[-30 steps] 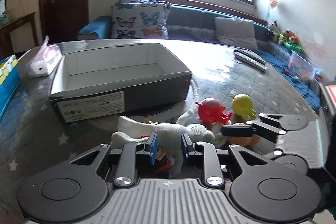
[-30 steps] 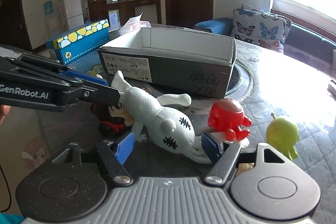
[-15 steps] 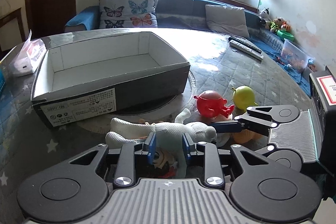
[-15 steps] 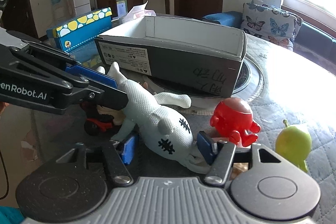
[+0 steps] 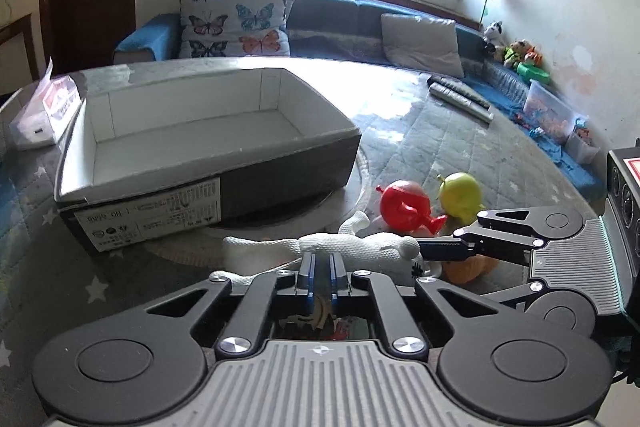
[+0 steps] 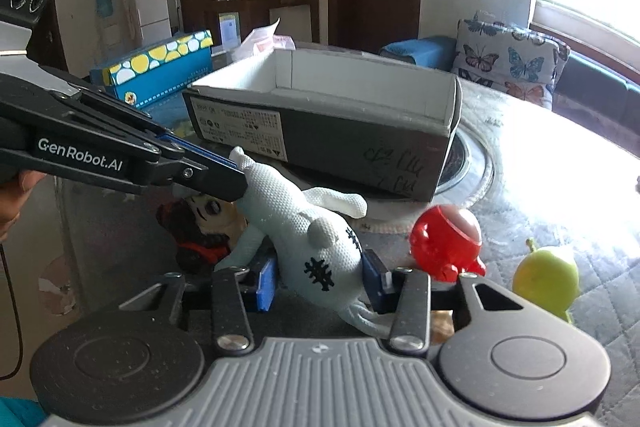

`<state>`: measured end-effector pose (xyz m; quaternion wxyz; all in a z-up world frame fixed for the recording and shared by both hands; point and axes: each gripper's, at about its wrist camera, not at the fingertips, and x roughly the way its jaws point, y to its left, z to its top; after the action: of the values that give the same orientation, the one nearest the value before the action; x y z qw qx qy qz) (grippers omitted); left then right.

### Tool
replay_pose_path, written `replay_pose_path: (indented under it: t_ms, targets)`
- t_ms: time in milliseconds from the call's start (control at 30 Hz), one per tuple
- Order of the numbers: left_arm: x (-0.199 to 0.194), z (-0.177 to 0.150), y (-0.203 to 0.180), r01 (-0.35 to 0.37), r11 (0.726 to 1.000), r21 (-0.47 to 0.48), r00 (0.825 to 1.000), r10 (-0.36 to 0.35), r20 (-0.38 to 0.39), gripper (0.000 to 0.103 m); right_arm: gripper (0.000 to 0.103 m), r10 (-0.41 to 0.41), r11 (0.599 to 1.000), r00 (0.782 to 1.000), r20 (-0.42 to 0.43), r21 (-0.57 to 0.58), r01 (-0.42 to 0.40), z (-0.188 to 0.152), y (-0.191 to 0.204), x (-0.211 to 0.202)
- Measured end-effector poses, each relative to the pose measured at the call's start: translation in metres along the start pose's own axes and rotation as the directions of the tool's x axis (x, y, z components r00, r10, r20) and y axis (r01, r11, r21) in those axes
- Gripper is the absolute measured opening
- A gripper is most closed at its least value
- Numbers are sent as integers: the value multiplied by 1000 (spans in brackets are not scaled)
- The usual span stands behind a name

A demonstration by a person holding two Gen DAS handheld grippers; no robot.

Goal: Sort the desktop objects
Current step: 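Close the right gripper on the white plush rabbit while the left gripper reaches the doll, then carry the rabbit into the shoebox with the right gripper and open it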

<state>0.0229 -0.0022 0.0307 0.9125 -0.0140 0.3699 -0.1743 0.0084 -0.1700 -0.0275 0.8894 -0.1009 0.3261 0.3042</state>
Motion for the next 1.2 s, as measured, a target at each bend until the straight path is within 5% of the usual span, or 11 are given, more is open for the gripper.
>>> replay_pose_path:
  t_ms: [233, 367, 600, 867, 1200]
  targets:
    - [-15, 6, 6, -9, 1000, 8, 997, 8, 78, 10, 41, -22, 999, 998, 55, -30, 23, 14, 6, -12]
    - [-23, 10, 13, -17, 1000, -3, 992, 17, 122, 27, 41, -19, 999, 996, 82, -43, 23, 24, 7, -14]
    - [-31, 12, 35, 4, 997, -79, 987, 8, 160, 31, 41, -23, 999, 995, 99, -44, 27, 28, 6, -15]
    - [-24, 10, 44, 117, 988, -105, 985, -101, 139, 32, 41, -7, 1000, 993, 119, -21, 10, 28, 1, -19]
    - [-26, 29, 48, 134, 990, -46, 970, -122, 211, 22, 41, -19, 997, 988, 156, -65, 29, 54, 0, -21]
